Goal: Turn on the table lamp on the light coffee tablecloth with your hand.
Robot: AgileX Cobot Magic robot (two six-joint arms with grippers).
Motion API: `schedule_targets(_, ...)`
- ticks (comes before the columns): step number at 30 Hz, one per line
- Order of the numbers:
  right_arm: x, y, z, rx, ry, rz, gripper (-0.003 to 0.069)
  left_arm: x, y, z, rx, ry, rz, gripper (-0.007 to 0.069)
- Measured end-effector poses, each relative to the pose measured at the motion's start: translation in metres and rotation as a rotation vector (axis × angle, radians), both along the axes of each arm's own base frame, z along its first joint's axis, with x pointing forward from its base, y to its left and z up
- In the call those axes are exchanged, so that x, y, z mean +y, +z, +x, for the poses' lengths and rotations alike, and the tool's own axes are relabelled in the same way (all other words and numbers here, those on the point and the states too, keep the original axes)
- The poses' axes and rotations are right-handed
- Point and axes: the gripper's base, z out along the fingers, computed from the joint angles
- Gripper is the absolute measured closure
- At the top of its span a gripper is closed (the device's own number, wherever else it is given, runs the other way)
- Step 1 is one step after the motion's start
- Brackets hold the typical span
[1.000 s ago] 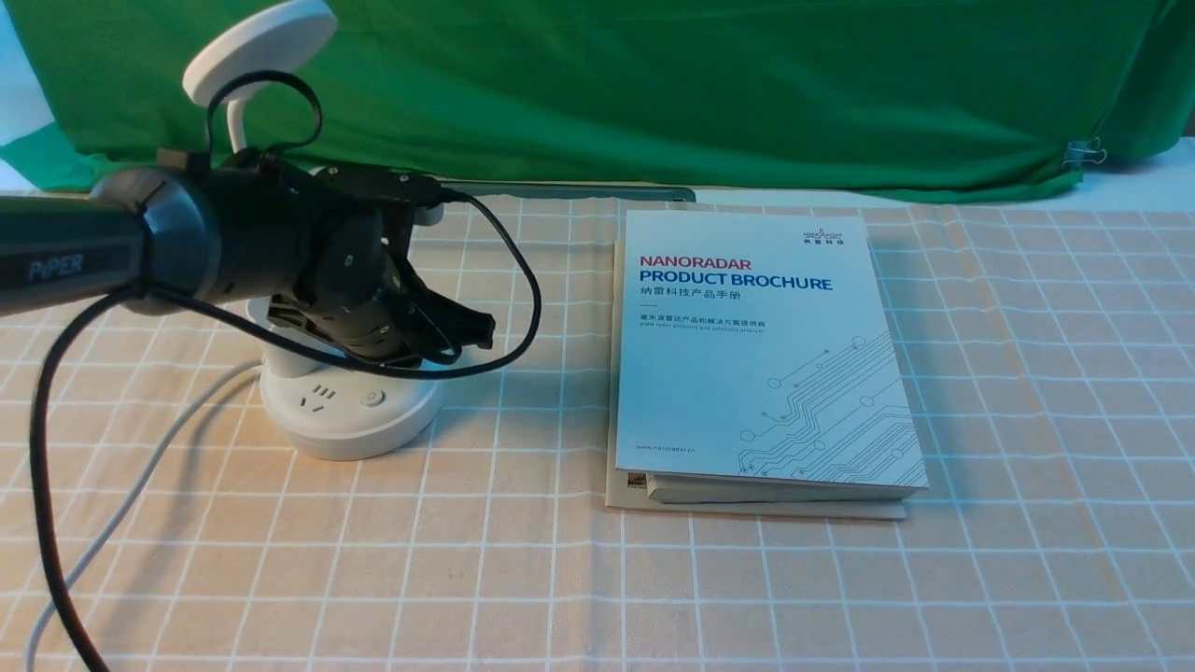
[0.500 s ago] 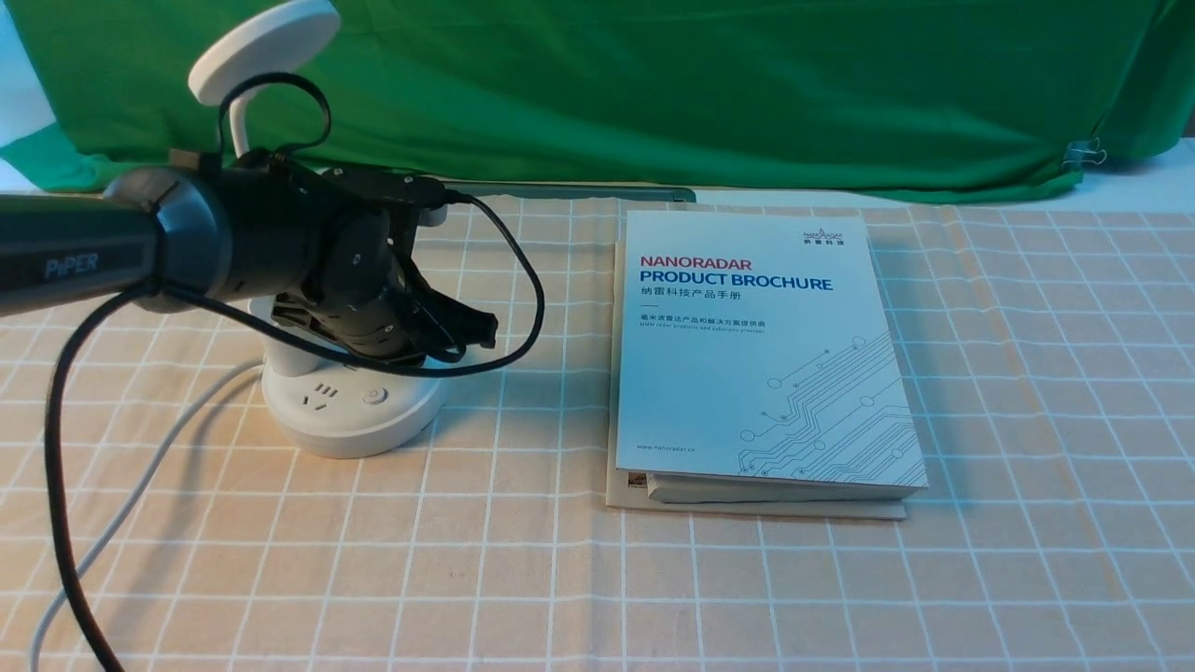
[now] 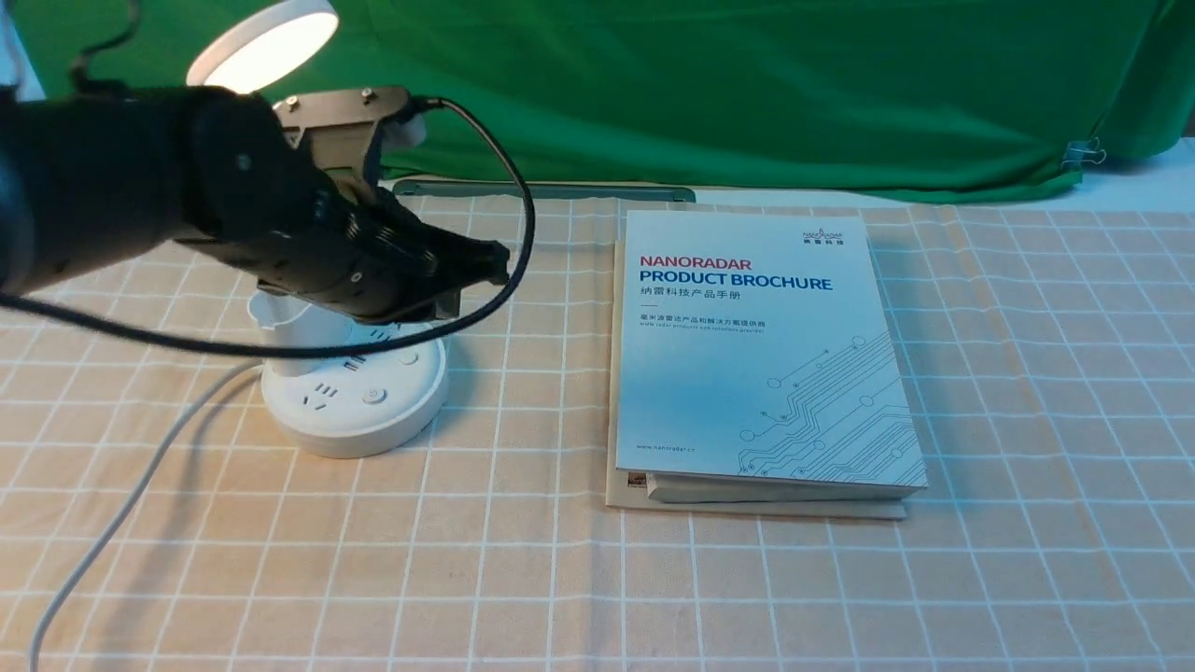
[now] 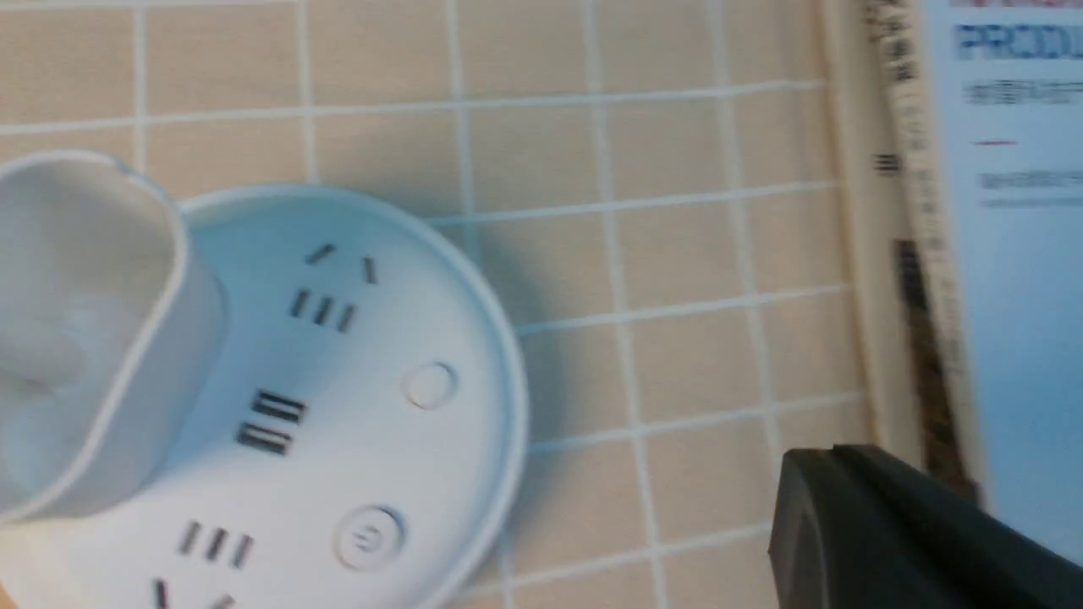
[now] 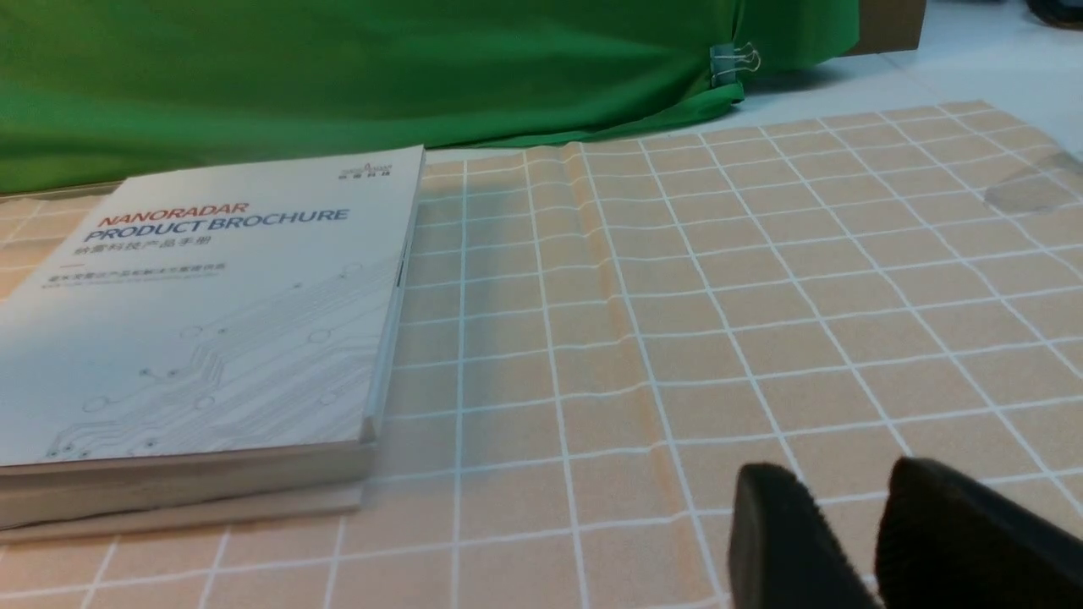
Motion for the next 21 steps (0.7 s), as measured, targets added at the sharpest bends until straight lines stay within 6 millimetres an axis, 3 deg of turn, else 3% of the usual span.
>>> schedule_targets(7, 0.000, 0.000, 0.000, 0.000, 0.000, 0.000, 0.0419, 0.024, 0.017, -0.089, -0.147, -0.081, -0.116, 0.0624)
schedule_targets(11, 0.000, 0.000, 0.000, 0.000, 0.000, 0.000, 0.0419, 0.038, 0.032, -0.130, -0.266, -0.111, -0.130, 0.0624)
schedule_targets(15, 0.000, 0.000, 0.000, 0.000, 0.000, 0.000, 0.0419, 0.052, 0.051, -0.166, -0.417, -0.127, -0.152, 0.0624)
schedule_targets(21, 0.000, 0.000, 0.000, 0.000, 0.000, 0.000, 0.0419, 0.063, 0.069, -0.197, -0.553, -0.133, -0.183, 0.0624)
